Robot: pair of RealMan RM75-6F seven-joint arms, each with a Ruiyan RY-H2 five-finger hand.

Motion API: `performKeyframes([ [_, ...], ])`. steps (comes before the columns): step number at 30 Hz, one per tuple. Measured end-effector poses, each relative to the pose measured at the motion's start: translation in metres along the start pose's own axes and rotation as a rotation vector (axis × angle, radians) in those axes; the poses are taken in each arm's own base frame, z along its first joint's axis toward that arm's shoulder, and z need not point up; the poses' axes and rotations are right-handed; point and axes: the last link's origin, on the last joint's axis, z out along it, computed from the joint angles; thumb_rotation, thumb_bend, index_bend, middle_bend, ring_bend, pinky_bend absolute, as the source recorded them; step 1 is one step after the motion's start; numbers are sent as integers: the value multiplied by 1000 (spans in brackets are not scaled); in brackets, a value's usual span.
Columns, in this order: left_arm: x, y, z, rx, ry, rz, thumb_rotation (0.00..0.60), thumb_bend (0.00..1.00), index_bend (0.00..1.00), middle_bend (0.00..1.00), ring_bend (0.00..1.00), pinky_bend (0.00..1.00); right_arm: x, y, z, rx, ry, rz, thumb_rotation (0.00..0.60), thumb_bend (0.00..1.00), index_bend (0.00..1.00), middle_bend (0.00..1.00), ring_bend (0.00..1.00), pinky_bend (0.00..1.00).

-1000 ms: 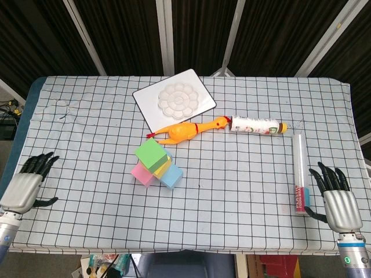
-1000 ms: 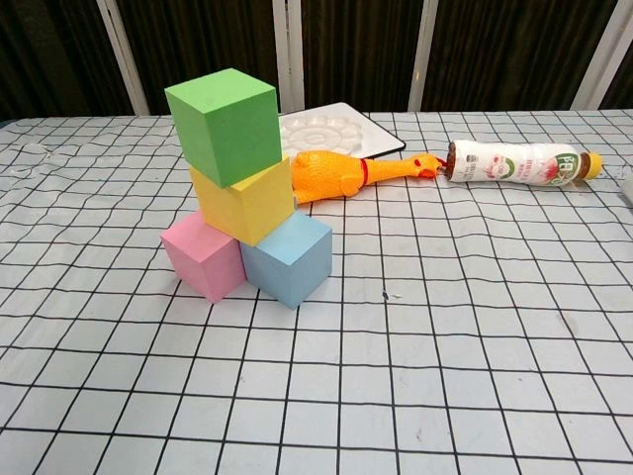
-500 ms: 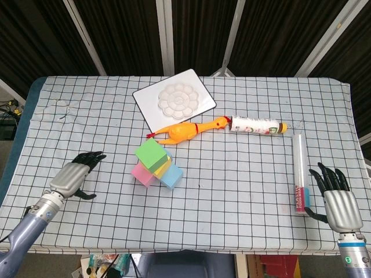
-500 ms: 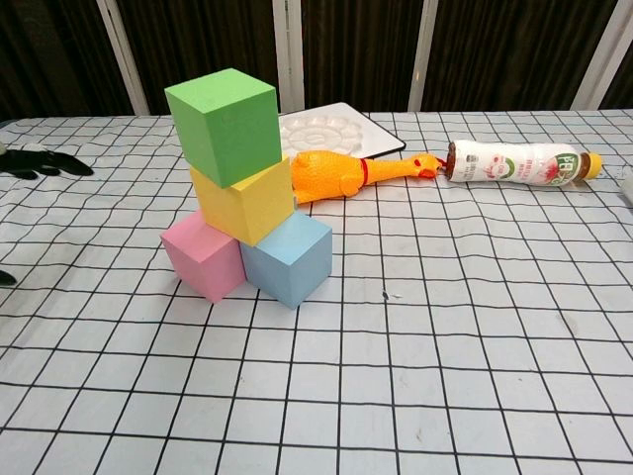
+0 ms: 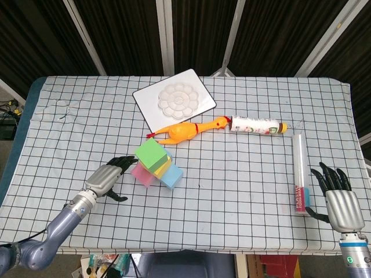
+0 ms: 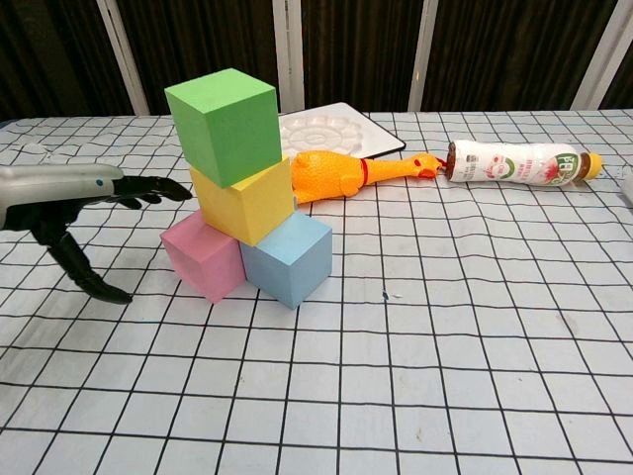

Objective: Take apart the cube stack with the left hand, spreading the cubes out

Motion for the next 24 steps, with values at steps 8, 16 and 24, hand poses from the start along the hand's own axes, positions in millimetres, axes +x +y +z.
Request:
performKeyframes([
  [8, -3, 14, 18, -15, 23, 8, 600, 41, 0, 0, 0, 0, 0, 0, 1, 1, 3, 4, 600, 26, 142, 30, 103, 54],
  [16, -9, 26, 32, -25, 20, 23, 600, 40, 0, 0, 0, 3, 1, 2, 0, -2, 2, 9, 600, 26, 142, 30, 103, 54],
  [24, -11, 29, 38, -11, 30, 47, 600, 39, 0, 0, 0, 3, 1, 2, 1, -4, 4, 13, 600, 26, 142, 30, 103, 54],
])
